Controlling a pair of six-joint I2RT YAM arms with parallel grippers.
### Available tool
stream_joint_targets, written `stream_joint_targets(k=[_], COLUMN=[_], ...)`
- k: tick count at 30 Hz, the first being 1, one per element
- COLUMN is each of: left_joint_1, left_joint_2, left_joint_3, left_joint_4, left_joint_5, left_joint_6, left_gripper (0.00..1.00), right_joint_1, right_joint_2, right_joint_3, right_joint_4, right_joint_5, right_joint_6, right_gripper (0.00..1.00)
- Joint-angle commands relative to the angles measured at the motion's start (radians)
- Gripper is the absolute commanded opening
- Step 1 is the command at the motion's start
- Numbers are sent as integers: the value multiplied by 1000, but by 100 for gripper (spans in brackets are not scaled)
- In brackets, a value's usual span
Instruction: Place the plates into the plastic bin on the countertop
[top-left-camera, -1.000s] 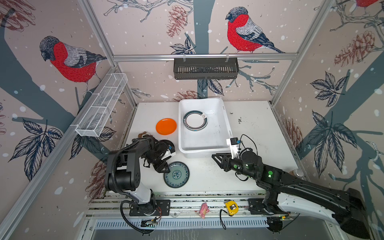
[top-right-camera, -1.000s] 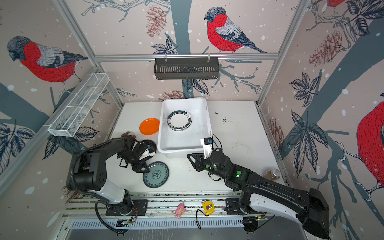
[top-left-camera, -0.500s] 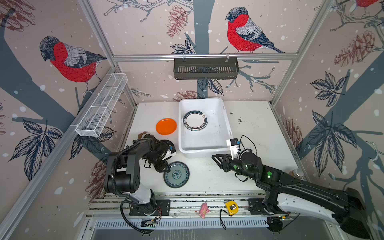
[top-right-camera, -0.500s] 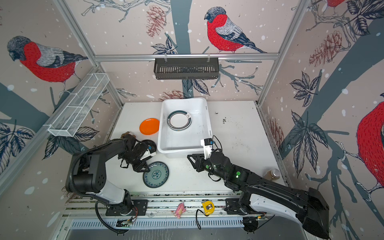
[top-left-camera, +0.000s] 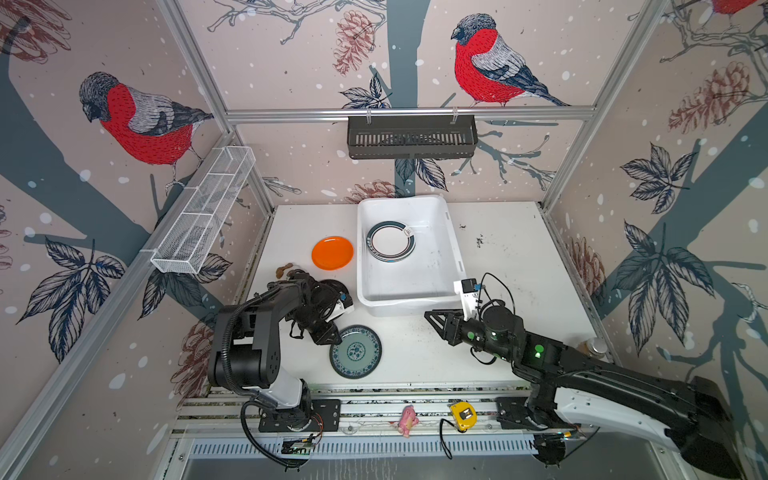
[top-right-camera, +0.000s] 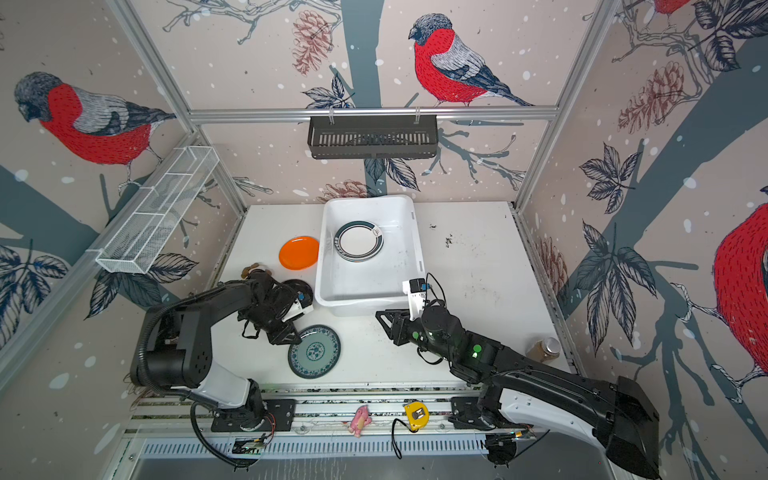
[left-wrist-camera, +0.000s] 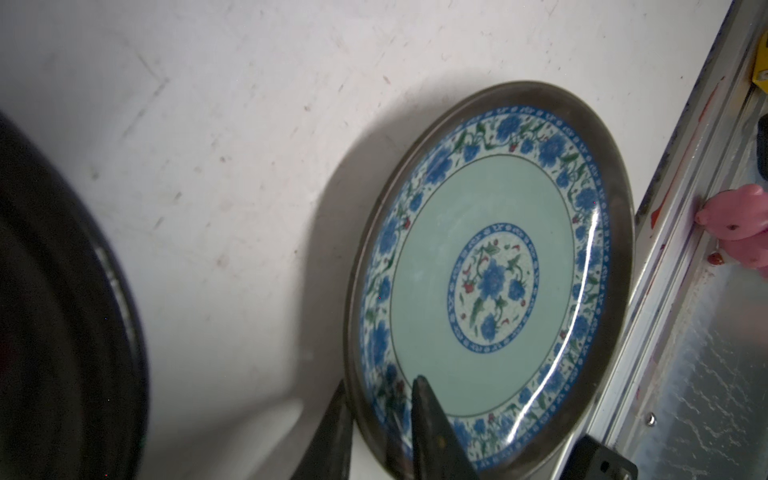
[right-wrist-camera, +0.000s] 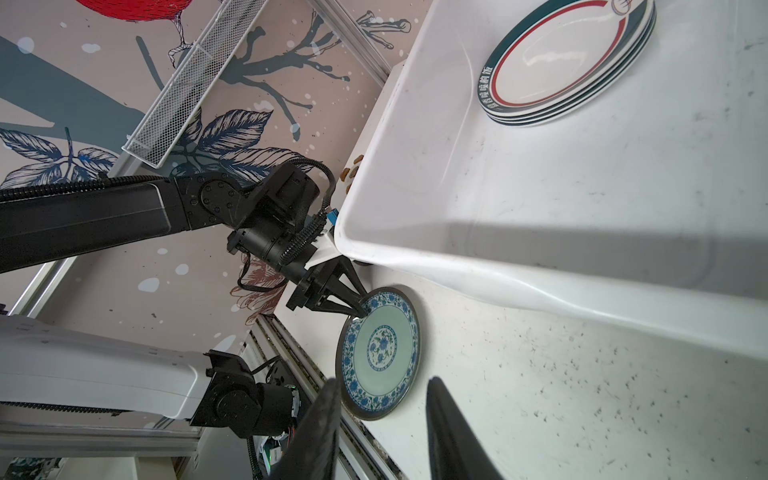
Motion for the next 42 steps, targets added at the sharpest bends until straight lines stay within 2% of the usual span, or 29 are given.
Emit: stream_joint_targets(k=[1,5,10,15,22,27,32,42], left_joint_1=[-1,-1,0,0,-1,-2,-1,2], left_joint_2=[-10,-30,-35,-47,-66,-73,-75,-70], left_joint_3=[-13,-24,-24,-23,-13,-9,-13,-13], left_joint_4=[7,18,24,33,39,44,52,61], left_joint_5=[-21,-22,-18,-21,-21,-24,-30,-42], left_joint_6=[1,-7,-24,-34,-55,-62,-64,-85], left_gripper=[25,21,20,14,13,3,0,0], right_joint_1=[3,3,1,2,0,-2,-3,-7], right_joint_2=[-4,-7,-9,-14,-20,-19,-20,-19], right_joint_3=[-3,-5,-4,-4,-2,1,-1,1], right_joint_4=[42,45,45,42,38,38,40,42], right_joint_5=[9,10,11,14,25,25,25,23], right_joint_6=[11,12,7,7,3,-1,-2,-3], right_gripper=[36,36,36,36,37,37,37,37])
